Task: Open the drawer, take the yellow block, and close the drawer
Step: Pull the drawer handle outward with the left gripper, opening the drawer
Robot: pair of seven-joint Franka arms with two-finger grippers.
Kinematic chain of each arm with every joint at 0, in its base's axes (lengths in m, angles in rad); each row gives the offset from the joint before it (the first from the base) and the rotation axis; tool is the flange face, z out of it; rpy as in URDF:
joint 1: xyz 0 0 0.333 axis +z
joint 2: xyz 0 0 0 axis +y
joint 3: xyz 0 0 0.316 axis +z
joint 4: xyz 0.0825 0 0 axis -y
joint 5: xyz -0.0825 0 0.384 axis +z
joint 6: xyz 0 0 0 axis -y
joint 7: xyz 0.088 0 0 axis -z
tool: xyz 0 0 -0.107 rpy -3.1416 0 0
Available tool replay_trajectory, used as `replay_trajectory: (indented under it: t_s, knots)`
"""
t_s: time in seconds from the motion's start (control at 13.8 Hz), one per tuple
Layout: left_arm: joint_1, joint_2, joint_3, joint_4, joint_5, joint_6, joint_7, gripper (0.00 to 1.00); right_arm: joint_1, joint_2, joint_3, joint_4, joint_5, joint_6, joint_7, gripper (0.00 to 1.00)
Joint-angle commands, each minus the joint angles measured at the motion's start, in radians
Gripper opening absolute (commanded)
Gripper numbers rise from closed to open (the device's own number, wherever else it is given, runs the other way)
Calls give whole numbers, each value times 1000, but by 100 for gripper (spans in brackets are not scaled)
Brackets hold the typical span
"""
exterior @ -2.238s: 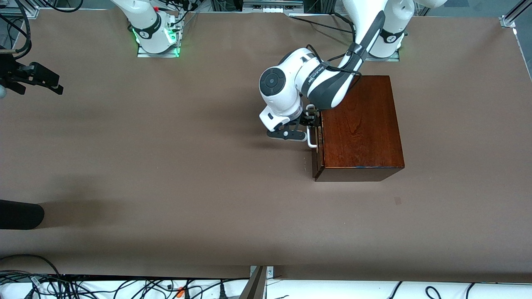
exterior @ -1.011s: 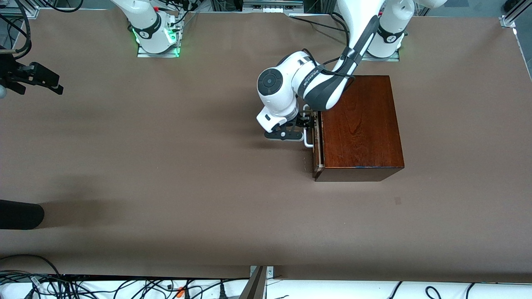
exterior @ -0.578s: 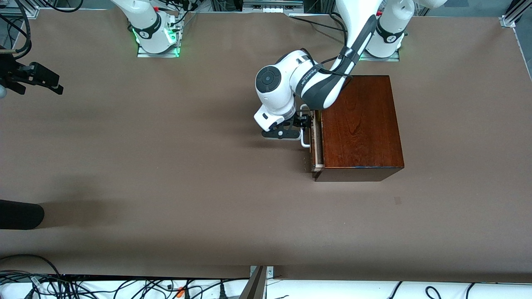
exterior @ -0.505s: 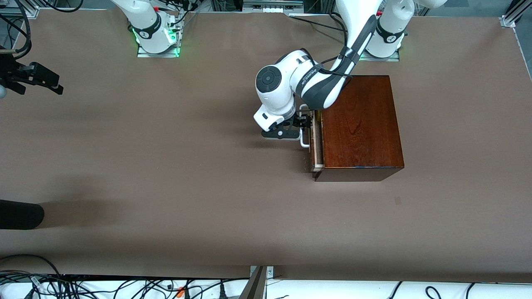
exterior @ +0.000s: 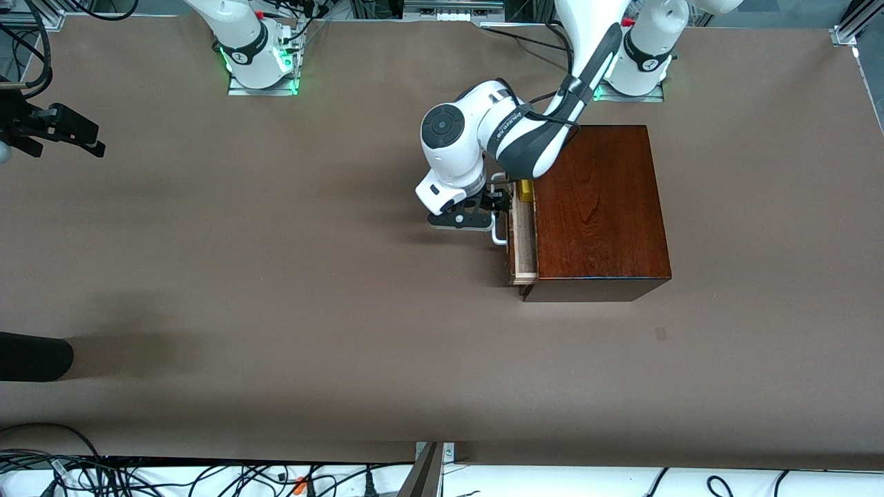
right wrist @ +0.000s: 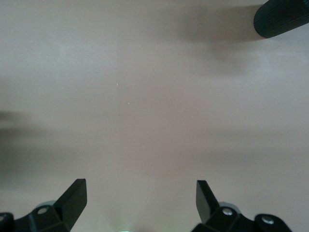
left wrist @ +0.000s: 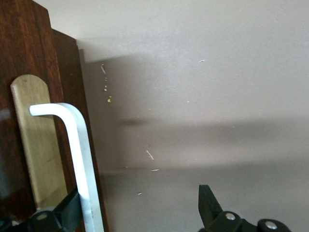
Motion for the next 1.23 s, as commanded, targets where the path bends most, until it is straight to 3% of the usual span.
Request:
replay_trajectory:
  t_s: [0.0, 1.01, 1.16]
  knots:
    - [-38, 41, -15, 83, -52, 26, -11, 100, -16, -12, 13, -1, -6, -5, -14, 100]
    - [-38, 38, -15, 107, -81, 15, -17, 100, -16, -12, 15, -1, -6, -8, -14, 100]
    - [-38, 36, -15, 146, -74, -38, -14, 100, -16, -12, 15, -1, -6, -8, -14, 100]
